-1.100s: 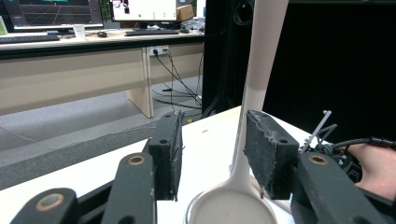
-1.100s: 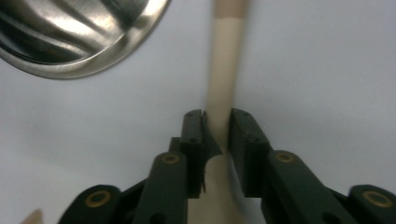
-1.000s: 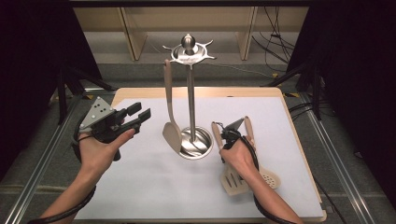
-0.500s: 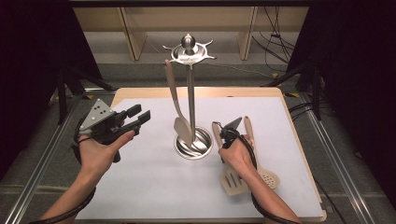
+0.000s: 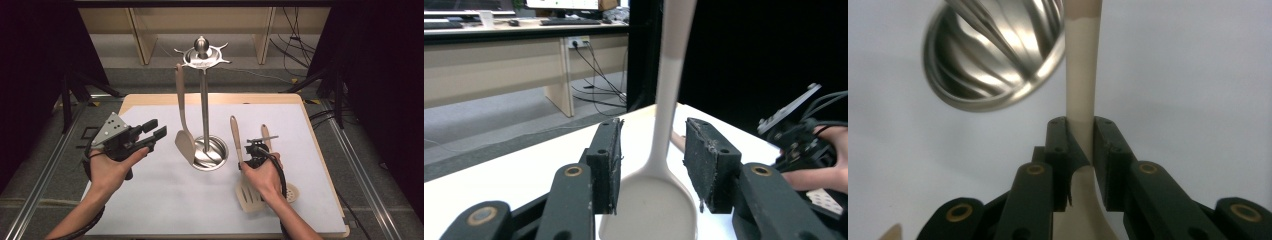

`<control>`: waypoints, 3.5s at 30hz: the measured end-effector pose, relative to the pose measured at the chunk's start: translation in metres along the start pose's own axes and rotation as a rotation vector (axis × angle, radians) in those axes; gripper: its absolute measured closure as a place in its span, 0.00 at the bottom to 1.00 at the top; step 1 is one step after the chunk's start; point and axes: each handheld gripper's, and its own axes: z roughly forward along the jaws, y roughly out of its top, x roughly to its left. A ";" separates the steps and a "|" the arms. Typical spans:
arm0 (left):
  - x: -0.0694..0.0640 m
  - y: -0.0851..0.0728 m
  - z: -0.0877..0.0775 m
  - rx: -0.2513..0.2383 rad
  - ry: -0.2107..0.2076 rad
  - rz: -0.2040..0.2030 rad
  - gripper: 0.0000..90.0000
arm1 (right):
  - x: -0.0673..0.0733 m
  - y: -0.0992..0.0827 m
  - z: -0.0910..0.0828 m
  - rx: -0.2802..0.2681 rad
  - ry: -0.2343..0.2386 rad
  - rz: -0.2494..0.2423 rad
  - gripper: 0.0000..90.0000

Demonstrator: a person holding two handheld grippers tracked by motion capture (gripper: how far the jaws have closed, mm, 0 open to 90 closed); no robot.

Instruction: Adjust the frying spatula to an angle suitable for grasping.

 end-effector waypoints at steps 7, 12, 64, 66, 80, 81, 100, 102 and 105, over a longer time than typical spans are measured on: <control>-0.015 -0.003 0.010 0.015 -0.058 0.009 0.64 | 0.004 -0.019 -0.021 -0.191 0.035 -0.106 0.87; -0.025 -0.003 0.017 0.022 -0.088 0.014 0.64 | 0.007 -0.024 -0.029 -0.286 0.048 -0.169 0.87; -0.072 -0.008 0.090 0.095 -0.249 -0.132 0.60 | 0.061 -0.047 -0.074 -0.505 0.127 -0.347 0.87; -0.073 -0.007 0.090 0.095 -0.252 -0.128 0.60 | 0.062 -0.047 -0.073 -0.510 0.134 -0.345 0.87; -0.077 -0.007 0.090 0.075 -0.279 -0.108 0.76 | 0.070 -0.048 -0.073 -0.514 0.123 -0.364 0.87; -0.077 -0.007 0.090 0.070 -0.285 -0.113 0.77 | 0.069 -0.048 -0.072 -0.512 0.125 -0.390 0.87; -0.059 0.014 0.074 0.052 -0.353 0.084 0.85 | 0.044 -0.054 -0.082 -0.603 0.147 -0.441 0.63; -0.057 0.017 0.073 0.051 -0.363 0.097 0.85 | 0.032 -0.056 -0.084 -0.610 0.142 -0.390 0.63; -0.054 0.021 0.072 0.042 -0.369 0.112 0.85 | 0.017 -0.054 -0.083 -0.618 0.140 -0.354 0.62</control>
